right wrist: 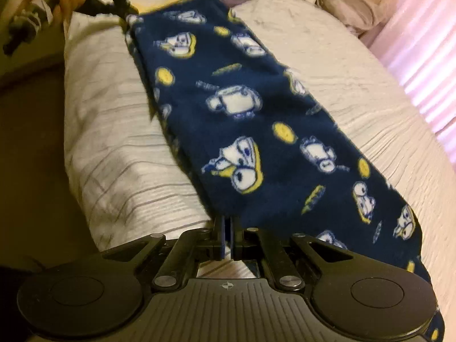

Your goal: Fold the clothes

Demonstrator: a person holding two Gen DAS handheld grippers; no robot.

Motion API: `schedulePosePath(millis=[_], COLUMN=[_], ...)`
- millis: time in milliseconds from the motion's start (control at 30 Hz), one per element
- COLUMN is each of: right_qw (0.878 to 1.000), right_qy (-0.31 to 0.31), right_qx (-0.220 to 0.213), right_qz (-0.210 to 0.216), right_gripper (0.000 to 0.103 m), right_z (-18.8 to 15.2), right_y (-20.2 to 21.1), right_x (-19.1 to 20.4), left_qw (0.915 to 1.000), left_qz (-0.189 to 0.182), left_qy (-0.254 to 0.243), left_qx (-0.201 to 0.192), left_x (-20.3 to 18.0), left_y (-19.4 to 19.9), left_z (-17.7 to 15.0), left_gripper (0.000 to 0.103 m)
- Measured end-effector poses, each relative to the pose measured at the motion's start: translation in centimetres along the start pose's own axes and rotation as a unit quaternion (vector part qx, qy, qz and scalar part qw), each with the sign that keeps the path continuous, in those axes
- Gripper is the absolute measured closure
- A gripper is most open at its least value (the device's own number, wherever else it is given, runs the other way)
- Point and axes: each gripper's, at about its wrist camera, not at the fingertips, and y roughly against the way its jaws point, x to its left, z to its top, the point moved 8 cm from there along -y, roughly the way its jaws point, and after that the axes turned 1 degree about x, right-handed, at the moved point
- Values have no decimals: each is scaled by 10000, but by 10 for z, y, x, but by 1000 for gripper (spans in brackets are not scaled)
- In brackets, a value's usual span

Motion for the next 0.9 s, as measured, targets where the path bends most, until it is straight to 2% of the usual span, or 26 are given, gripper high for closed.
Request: schedulePosePath(millis=[133, 233, 333, 433, 500, 533, 633, 700, 733, 767, 800, 833, 900], right_qw=[9964, 9828, 9538, 9138, 8882, 8762, 8582, 8555, 8534, 8513, 8484, 8444, 8362], right_qy=[-816, -1806, -2963, -4023, -4565, -4792, -5103, -5149, -5186, -5223, -5274, -5342, -5476], right_qx=[-81, -219, -312, -317, -286, -235, -52, -2, -20, -38, -64, -99, -171], right_qz=[197, 326, 399, 456, 449, 456, 558, 552, 525, 499, 455, 388, 254], right_gripper=[102, 102, 102, 102, 102, 102, 101, 101, 94, 65, 45, 30, 30], right_z=[-1, -2, -4, -8, -14, -17, -29, -34, -36, -38, -39, -38, -38], right_y=[15, 29, 29, 21, 13, 9, 3, 5, 7, 9, 10, 11, 12], right_x=[-21, -48, -80, -110, -121, -124, -123, -123, -126, -129, -133, -140, -154], left_qw=[9985, 9974, 9941, 9862, 9827, 9834, 9908, 9904, 9887, 9867, 9853, 9846, 9834], left_qz=[463, 484, 136, -143, -117, 6, 111, 227, 298, 368, 408, 405, 391], left_qy=[-170, -397, -1024, -1639, -1851, -1810, -1317, -1342, -1454, -1572, -1648, -1694, -1764], left_qx=[-258, -367, -344, -158, 6, 110, 281, 246, 218, 191, 183, 181, 165], left_x=[0, -16, -56, -96, -109, -108, -96, -93, -93, -95, -96, -99, -107], left_y=[28, 54, 56, 28, 4, -5, -4, 6, 10, 14, 13, 12, 7], left_z=[9, 15, 12, 0, -10, -13, -14, -8, -4, 1, 7, 12, 23], left_gripper=[95, 95, 95, 95, 94, 94, 94, 89, 84, 82, 82, 82, 79])
